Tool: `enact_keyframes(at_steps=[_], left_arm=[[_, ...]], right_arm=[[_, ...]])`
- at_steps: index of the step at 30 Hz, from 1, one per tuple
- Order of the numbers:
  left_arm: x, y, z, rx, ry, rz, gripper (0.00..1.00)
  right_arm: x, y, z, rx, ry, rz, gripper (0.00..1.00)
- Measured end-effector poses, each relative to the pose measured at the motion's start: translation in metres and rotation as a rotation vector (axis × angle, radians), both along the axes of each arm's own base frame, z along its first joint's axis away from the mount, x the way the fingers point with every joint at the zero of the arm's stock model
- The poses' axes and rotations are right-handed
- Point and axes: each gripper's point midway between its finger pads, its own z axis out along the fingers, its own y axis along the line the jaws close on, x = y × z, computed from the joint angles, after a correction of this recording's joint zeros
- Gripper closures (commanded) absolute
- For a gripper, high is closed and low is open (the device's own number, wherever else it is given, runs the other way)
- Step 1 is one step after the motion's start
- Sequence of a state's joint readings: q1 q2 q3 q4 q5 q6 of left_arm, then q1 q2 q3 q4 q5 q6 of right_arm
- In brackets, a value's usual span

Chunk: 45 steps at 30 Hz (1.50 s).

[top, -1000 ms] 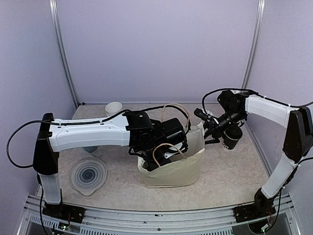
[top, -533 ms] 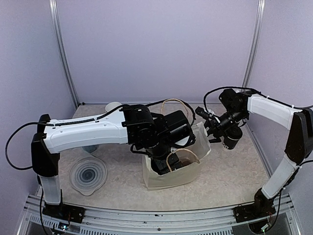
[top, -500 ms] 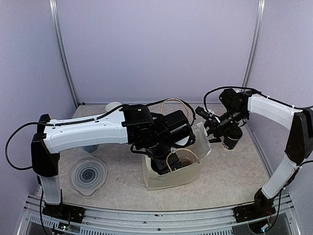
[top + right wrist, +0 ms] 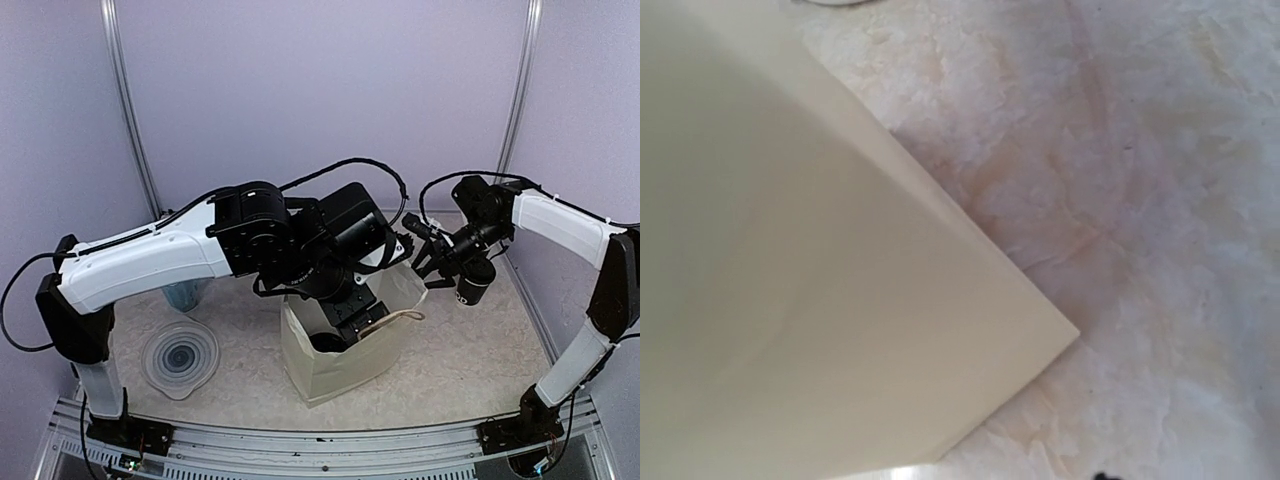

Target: Pack the takeout coffee

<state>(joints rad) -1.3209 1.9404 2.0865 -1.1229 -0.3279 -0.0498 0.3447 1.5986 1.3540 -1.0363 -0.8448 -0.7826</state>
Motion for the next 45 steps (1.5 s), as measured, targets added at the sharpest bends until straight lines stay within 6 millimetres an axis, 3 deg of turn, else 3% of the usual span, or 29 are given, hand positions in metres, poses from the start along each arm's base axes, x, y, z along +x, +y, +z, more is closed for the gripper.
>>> enact_keyframes(at_steps=[7, 14, 18, 22, 25, 29, 33, 37, 45], left_arm=[[0.01, 0.003, 0.023, -0.033, -0.067, 0.028, 0.03], [0.018, 0.003, 0.068, -0.166, -0.165, 0.057, 0.01], [0.014, 0.019, 0.112, -0.316, -0.226, 0.08, 0.01], [0.012, 0.044, 0.149, -0.454, -0.279, 0.116, 0.01], [0.014, 0.058, 0.164, -0.516, -0.309, 0.149, 0.01], [0.022, 0.069, 0.167, -0.557, -0.317, 0.2, 0.01], [0.043, 0.083, 0.157, -0.572, -0.302, 0.278, 0.01], [0.055, 0.099, 0.149, -0.573, -0.293, 0.331, 0.01], [0.055, 0.102, 0.153, -0.603, -0.274, 0.335, 0.01]], right_arm=[[0.017, -0.016, 0.026, -0.069, -0.105, -0.063, 0.4], [0.042, -0.065, 0.052, -0.228, -0.259, -0.186, 0.2], [0.043, -0.093, 0.04, -0.362, -0.265, -0.222, 0.08], [0.043, -0.118, 0.02, -0.509, -0.239, -0.238, 0.08], [0.05, -0.133, 0.002, -0.582, -0.19, -0.257, 0.12], [0.071, -0.156, -0.017, -0.639, -0.115, -0.313, 0.2], [0.092, -0.175, -0.022, -0.645, -0.082, -0.366, 0.21], [0.095, -0.182, -0.027, -0.649, -0.058, -0.378, 0.2], [0.094, -0.185, -0.044, -0.669, 0.002, -0.368, 0.21]])
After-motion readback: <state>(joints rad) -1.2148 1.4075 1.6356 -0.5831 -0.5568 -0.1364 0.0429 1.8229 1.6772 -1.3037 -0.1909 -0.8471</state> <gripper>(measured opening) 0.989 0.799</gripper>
